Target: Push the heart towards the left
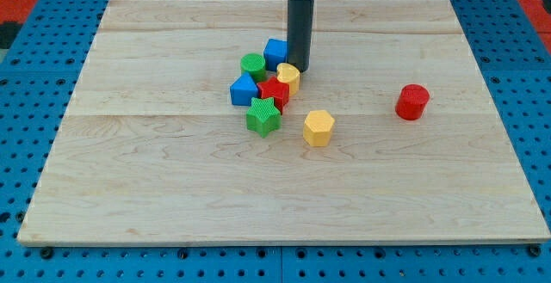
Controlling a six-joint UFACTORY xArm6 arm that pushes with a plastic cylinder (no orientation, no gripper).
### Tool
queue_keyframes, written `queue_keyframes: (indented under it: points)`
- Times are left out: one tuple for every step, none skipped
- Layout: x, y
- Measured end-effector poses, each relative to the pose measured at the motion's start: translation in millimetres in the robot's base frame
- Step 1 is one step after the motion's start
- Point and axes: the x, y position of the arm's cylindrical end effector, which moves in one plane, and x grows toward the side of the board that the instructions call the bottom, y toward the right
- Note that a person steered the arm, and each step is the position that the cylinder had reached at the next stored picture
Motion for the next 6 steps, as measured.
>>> queue_keyframes:
  points:
    - [-2,18]
    - [30,9]
    - [34,-25]
    - [26,-38]
    - [1,-59]
    - [1,-81]
